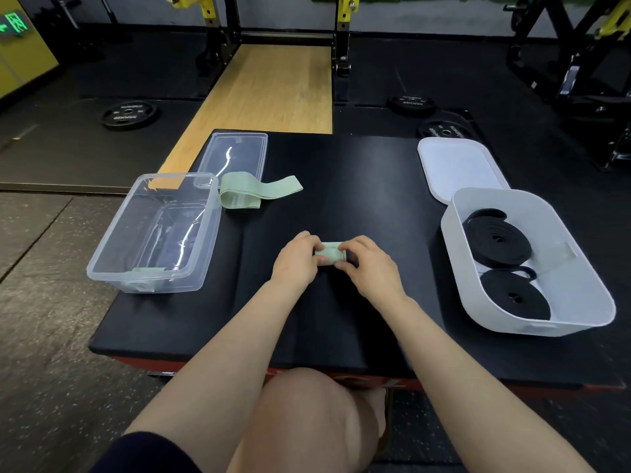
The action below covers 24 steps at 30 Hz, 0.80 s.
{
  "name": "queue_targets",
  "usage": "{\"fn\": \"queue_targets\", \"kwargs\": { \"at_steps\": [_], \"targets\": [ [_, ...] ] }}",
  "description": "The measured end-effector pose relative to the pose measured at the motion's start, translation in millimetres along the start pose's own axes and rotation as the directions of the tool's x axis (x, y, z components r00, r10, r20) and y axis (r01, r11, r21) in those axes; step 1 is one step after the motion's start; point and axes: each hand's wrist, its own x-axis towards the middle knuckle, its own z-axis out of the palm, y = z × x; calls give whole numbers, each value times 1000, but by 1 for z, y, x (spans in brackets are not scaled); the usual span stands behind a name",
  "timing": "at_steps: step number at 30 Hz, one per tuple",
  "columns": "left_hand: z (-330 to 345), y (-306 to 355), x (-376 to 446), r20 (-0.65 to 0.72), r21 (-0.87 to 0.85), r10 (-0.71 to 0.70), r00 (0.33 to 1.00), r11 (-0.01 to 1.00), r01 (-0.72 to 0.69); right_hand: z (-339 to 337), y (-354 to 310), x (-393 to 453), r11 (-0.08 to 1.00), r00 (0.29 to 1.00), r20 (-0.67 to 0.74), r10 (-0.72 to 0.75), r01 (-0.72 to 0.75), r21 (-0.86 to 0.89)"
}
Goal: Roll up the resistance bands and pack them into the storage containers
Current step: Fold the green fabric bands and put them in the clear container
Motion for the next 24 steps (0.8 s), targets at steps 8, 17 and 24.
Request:
{"fn": "queue_targets", "kwargs": {
  "at_steps": [8, 17, 24],
  "targets": [
    [-2, -1, 16, -10, -75, -16, 1000, 997, 15, -3, -1, 20, 998, 997, 54, 47, -49, 39],
    [-5, -9, 17, 58, -190, 3, 998, 982, 8, -7, -2, 35, 991, 988, 136, 74, -88, 99],
    [-10, -3, 16, 22, -229, 27, 999, 973, -22, -12, -1, 30, 969, 972, 221, 83, -130, 208]
  ]
}}
